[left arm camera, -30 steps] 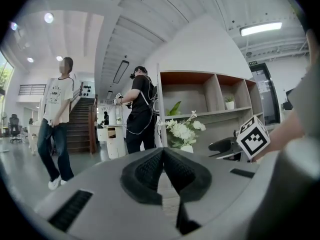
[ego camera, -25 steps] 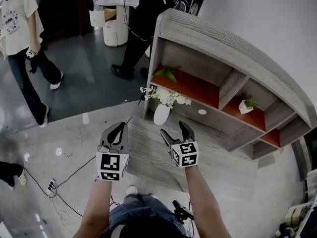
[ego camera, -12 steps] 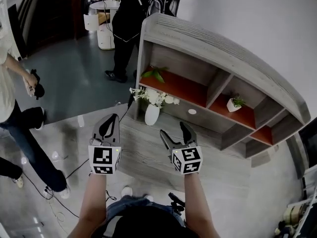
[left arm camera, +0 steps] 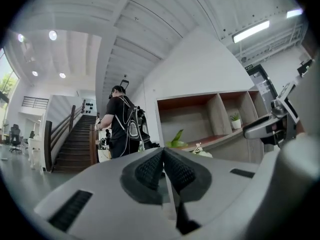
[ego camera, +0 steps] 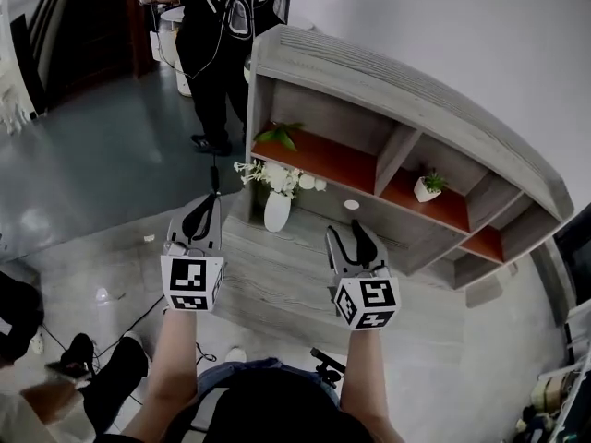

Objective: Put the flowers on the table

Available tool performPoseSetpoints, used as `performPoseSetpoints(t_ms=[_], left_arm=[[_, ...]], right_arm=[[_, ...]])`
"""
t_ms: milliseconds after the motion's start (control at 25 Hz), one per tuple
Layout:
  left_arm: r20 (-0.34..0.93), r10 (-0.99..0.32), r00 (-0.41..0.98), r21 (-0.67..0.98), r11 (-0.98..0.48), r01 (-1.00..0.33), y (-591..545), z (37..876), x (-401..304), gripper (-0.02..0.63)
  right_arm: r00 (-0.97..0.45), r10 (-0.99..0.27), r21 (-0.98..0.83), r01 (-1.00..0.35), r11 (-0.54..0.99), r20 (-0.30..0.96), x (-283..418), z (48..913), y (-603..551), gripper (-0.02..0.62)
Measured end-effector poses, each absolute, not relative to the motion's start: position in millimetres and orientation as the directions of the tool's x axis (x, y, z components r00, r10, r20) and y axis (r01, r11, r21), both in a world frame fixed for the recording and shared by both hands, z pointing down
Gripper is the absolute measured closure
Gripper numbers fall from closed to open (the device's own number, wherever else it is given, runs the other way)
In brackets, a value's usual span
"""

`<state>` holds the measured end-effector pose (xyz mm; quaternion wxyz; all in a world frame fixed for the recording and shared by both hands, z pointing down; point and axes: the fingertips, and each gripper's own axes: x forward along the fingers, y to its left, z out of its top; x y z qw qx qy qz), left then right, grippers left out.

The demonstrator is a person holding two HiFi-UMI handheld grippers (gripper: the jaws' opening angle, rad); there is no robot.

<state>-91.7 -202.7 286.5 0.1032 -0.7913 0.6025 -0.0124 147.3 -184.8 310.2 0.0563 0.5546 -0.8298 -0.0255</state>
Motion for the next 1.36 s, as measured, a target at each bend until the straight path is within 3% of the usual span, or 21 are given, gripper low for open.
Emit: performPoseSetpoints(t_ms=[120,160,320,1360], left_arm=[[-0.122,-0.952,0.282,-0.18,-0.258,-0.949,-205,279,-88,0.594],[-0.125,-0.951,0.284,-0.183,-0.26,-0.948,-205,276,-87,0.594],[-0.144,-0.945,0.293,-0.191,-0.264,-0.945,-206,268,-85,0.594],[-0.182,-0.915,0.361,-0.193,-0.327,-0.925,-202,238,-77,0.594]], right_arm=[[-0.326,-0.945,0.131,-0.938,0.322,-0.013,160,284,-179,0.555],[-0.313,-0.949,0.145,-0.941,0.305,-0.035,163,275,-176,0.575],[-0.281,-0.956,0.161,-0.951,0.265,-0.083,171,251,-169,0.58],[-0.277,-0.956,0.178,-0.95,0.257,-0.095,171,232,-159,0.581]])
